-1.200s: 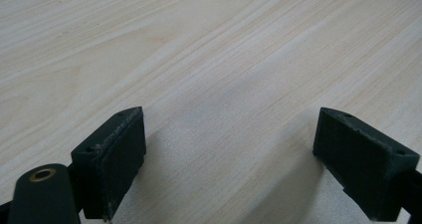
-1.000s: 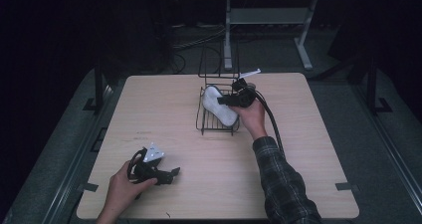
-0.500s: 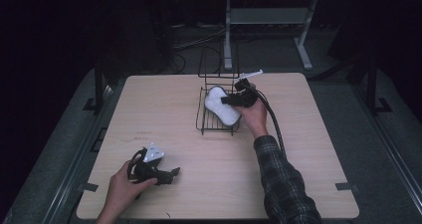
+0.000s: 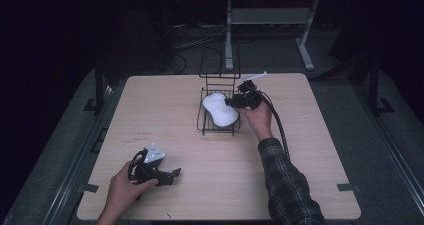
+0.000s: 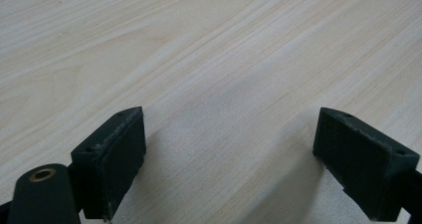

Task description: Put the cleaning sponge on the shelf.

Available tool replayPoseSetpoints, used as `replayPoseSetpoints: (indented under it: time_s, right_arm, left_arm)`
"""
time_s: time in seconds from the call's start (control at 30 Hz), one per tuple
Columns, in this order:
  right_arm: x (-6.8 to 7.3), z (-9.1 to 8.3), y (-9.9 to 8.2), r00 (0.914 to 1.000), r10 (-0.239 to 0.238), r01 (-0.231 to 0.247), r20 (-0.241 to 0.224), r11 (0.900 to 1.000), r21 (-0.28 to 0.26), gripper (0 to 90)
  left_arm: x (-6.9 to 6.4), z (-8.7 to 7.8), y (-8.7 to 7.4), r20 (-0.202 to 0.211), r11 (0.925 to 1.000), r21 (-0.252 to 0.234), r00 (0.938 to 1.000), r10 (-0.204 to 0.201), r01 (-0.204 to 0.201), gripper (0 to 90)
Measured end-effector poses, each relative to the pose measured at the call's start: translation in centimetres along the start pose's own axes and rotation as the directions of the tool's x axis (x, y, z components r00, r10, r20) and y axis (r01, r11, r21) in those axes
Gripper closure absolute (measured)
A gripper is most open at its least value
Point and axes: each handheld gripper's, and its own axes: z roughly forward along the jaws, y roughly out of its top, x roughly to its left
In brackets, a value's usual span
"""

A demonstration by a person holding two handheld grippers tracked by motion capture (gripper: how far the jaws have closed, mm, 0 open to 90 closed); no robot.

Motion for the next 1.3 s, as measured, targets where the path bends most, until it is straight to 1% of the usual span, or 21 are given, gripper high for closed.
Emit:
replayPoseSetpoints:
  time_s: [0.07, 0.1, 0.17, 0.2, 0.23, 0.4, 0.43, 0.47, 0.6, 0.63, 0.73, 0.8, 0.83, 0.97, 1.13, 1.23, 1.3]
  right_arm:
    - [0.0, -0.7, -0.2, 0.9998, 0.001, -0.001, -0.018, 1.0000, -0.003, 66.9]
    - [0.0, -1.0, -0.3, 0.9999, -0.003, 0.003, -0.016, 1.0000, -0.004, 71.6]
    - [0.1, -1.6, -0.7, 0.9993, -0.027, 0.027, -0.024, 0.9996, -0.005, 82.6]
    - [0.2, -1.8, -0.9, 0.9990, -0.036, 0.036, -0.024, 0.9993, -0.001, 86.9]
    - [0.2, -2.0, -1.1, 0.9984, -0.049, 0.049, -0.029, 0.9988, 0.005, 89.3]
    - [0.8, -2.2, -2.0, 0.9957, -0.081, 0.083, -0.044, 0.9958, 0.037, 89.8]
    - [0.9, -2.1, -2.2, 0.9954, -0.082, 0.084, -0.050, 0.9955, 0.044, 89.8]
    - [1.0, -1.9, -2.5, 0.9939, -0.095, 0.098, -0.056, 0.9934, 0.059, 89.8]
    - [1.4, -1.4, -3.2, 0.9929, -0.104, 0.109, -0.058, 0.9904, 0.085, 89.8]
    - [1.5, -1.3, -3.3, 0.9925, -0.108, 0.113, -0.057, 0.9899, 0.086, 89.8]
    - [1.7, -1.2, -3.5, 0.9923, -0.100, 0.105, -0.074, 0.9917, 0.074, 89.8]
    - [1.9, -1.2, -3.5, 0.9907, -0.111, 0.116, -0.079, 0.9906, 0.073, 89.8]
    - [2.0, -1.2, -3.5, 0.9908, -0.107, 0.113, -0.083, 0.9909, 0.072, 89.8]
    - [2.4, -0.9, -3.4, 0.9876, -0.116, 0.124, -0.106, 0.9899, 0.069, 89.8]
    - [3.1, -0.6, -3.4, 0.9830, -0.129, 0.138, -0.131, 0.9882, 0.066, 89.7]
    - [3.4, -0.7, -3.3, 0.9818, -0.137, 0.146, -0.132, 0.9875, 0.059, 89.8]
    - [3.3, -1.1, -3.2, 0.9818, -0.136, 0.143, -0.132, 0.9888, 0.044, 89.7]
  left_arm:
    - [0.0, 0.0, 0.0, 0.001, 1.0000, -0.001, 1.0000, -0.004, 0.004, 12.4]
    - [0.0, 0.0, 0.0, 0.001, 1.0000, -0.001, 1.0000, -0.005, 0.005, 12.4]
    - [0.0, 0.0, 0.0, 0.001, 1.0000, -0.001, 1.0000, -0.003, 0.003, 12.4]
    - [0.0, 0.0, 0.0, 0.000, 1.0000, 0.000, 1.0000, -0.003, 0.003, 12.4]
    - [0.0, 0.0, 0.0, 0.000, 1.0000, 0.000, 1.0000, -0.003, 0.003, 12.4]
    - [0.0, 0.0, 0.0, 0.000, 1.0000, 0.000, 1.0000, -0.004, 0.004, 12.4]
    - [0.0, 0.0, 0.0, -0.001, 1.0000, 0.000, 1.0000, -0.004, 0.004, 12.4]
    - [0.0, 0.0, 0.0, -0.001, 1.0000, -0.002, 1.0000, -0.006, 0.006, 12.4]
    - [0.0, 0.0, 0.0, -0.001, 1.0000, 0.000, 1.0000, -0.003, 0.003, 12.4]
    - [0.0, 0.0, 0.0, -0.001, 1.0000, -0.001, 1.0000, -0.004, 0.004, 12.4]
    - [0.0, 0.0, 0.0, -0.001, 1.0000, -0.001, 1.0000, -0.003, 0.003, 12.4]
    - [0.0, 0.0, 0.0, -0.001, 1.0000, -0.001, 1.0000, -0.004, 0.004, 12.4]
    - [0.0, 0.0, 0.0, -0.001, 1.0000, -0.001, 1.0000, -0.004, 0.004, 12.4]
    - [0.0, 0.0, 0.0, -0.001, 1.0000, -0.001, 1.0000, -0.004, 0.004, 12.4]
    - [0.0, 0.0, 0.0, -0.001, 1.0000, -0.001, 1.0000, -0.004, 0.004, 12.4]
    - [0.0, 0.0, 0.0, -0.001, 1.0000, -0.001, 1.0000, -0.004, 0.004, 12.4]
    - [0.0, 0.0, 0.0, -0.001, 1.0000, -0.001, 1.0000, -0.004, 0.004, 12.4]
